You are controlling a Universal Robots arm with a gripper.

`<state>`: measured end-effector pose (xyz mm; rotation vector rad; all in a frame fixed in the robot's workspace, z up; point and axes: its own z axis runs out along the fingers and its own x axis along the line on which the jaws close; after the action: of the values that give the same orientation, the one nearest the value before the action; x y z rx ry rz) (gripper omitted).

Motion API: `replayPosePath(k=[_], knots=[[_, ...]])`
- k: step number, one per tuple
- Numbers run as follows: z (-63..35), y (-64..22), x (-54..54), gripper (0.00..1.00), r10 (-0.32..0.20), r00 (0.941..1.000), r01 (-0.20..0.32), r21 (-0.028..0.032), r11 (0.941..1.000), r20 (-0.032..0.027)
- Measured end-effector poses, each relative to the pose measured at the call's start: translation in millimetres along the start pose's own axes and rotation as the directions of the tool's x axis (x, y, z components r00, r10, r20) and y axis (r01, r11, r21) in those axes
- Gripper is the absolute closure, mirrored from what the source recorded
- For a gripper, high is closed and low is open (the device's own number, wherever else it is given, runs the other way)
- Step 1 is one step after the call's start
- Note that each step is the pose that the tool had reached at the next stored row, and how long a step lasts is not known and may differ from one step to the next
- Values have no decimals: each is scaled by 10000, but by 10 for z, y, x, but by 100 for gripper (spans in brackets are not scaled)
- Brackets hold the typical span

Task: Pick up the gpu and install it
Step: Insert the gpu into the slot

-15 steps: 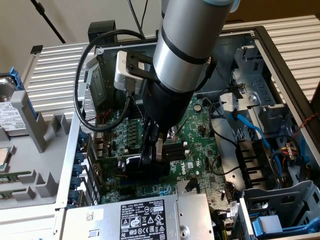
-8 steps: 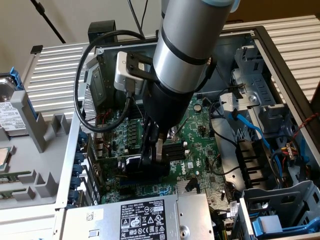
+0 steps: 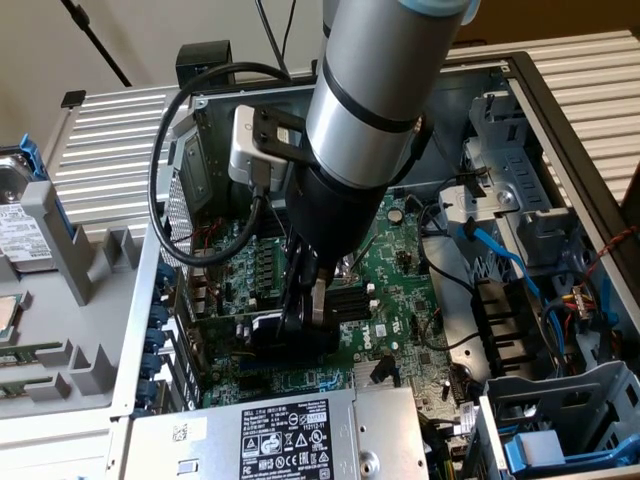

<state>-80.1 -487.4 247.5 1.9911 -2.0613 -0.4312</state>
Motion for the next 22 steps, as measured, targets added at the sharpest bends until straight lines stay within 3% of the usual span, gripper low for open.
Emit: replayPosePath(k=[22], knots=[[29, -10, 1, 74, 2, 10000, -2, 0, 10000, -4]])
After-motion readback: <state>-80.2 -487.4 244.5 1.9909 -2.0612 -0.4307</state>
